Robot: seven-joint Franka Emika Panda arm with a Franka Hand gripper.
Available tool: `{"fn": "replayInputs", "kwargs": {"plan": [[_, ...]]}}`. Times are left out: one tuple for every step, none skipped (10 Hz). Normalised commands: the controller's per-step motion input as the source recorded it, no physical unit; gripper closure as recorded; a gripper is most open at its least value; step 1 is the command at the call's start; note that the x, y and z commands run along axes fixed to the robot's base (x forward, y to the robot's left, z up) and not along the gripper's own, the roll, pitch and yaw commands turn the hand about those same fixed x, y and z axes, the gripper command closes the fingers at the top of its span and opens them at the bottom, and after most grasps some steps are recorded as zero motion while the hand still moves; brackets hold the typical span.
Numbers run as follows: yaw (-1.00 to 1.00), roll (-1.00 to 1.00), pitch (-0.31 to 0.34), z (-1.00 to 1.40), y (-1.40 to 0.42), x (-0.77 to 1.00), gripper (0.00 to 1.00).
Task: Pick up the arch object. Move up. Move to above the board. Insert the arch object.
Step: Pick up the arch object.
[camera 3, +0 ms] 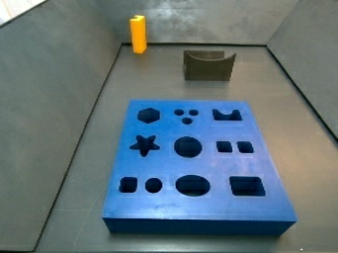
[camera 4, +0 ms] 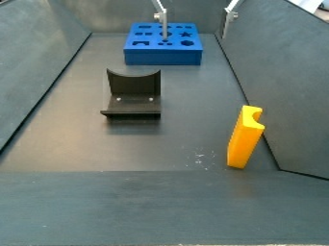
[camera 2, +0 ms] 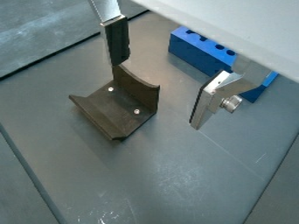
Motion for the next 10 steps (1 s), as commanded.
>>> {"fn": "replayInputs", "kwargs": {"plan": [[-0.34,0.01,-0.009,-0.29,0.47,-0.41,0.0],[-0.36,0.0,0.0,-0.4,0.52,-0.62,0.0],[-0.25,0.0,-0.013,-0.34,0.58,-0.74,0.0],[-0.1,-0.02,-0.04,-0.3,0.65,-0.93,0.0],[-0.01,-0.07,-0.07,-0.28,0.69,-0.94,0.0],[0.0,-0.07,-0.07,-0.28,0.71,-0.93,0.0],[-0.15,-0.2,-0.077,-0.36,0.55,-0.61,0.0],[-0.63,-0.23,-0.096,-0.56,0.11,-0.04,0.0],[-0.68,-0.27,-0.153,-0.46,0.03,0.0,0.0],[-0.61,-0.29,-0.187,-0.42,0.09,0.0,0.0]]}}
